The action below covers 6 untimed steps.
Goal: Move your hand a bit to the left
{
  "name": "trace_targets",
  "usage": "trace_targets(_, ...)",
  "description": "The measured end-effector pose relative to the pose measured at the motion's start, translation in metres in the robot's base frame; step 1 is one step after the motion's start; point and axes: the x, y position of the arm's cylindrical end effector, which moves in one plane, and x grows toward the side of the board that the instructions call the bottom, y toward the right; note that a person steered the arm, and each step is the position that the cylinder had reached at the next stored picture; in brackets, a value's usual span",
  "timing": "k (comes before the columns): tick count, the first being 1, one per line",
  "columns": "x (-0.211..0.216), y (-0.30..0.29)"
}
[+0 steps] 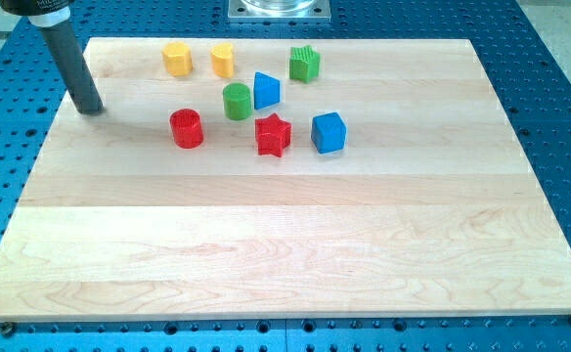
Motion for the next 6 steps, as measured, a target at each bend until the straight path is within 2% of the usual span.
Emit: trace_targets(6,0.0080,-0.0062)
